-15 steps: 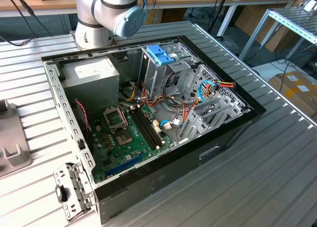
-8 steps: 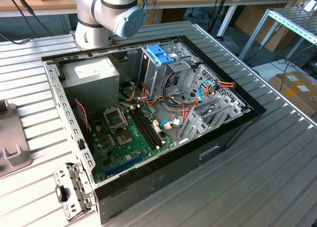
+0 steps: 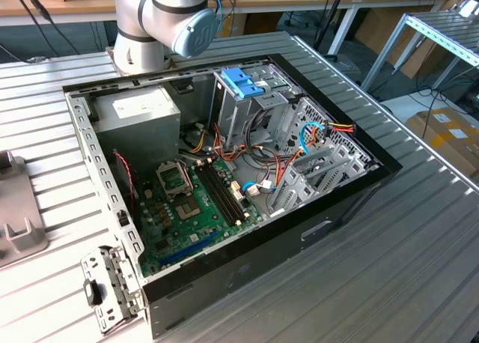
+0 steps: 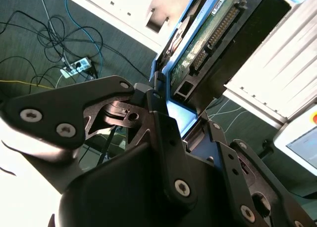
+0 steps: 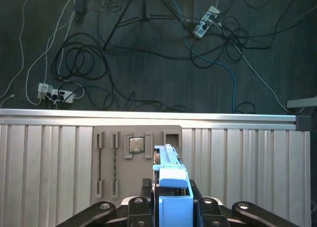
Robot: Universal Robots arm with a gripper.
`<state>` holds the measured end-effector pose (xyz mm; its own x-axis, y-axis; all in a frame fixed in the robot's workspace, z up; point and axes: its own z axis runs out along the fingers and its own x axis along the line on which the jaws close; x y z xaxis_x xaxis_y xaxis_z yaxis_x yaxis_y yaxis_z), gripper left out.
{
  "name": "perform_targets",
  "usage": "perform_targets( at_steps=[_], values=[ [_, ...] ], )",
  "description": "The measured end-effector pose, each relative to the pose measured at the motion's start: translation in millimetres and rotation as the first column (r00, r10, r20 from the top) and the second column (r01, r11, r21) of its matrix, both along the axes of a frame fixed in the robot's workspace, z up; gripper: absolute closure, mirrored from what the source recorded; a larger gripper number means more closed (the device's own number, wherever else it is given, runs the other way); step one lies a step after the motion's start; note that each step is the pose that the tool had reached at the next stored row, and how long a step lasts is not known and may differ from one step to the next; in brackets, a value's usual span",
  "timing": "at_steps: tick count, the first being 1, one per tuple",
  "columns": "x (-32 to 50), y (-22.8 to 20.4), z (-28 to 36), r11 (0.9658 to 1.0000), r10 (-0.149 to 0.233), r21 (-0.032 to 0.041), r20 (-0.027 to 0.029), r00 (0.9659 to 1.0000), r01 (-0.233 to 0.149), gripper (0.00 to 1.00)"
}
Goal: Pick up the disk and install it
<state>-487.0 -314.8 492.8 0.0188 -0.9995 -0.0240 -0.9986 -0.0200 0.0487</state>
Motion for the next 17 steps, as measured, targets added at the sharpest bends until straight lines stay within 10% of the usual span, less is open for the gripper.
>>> perform_targets(
  at_steps=[17],
  values=[
    [0.0, 0.0, 9.8, 1.0000, 0.000, 0.0000, 0.0001, 1.0000, 0.000, 0.63]
  ],
)
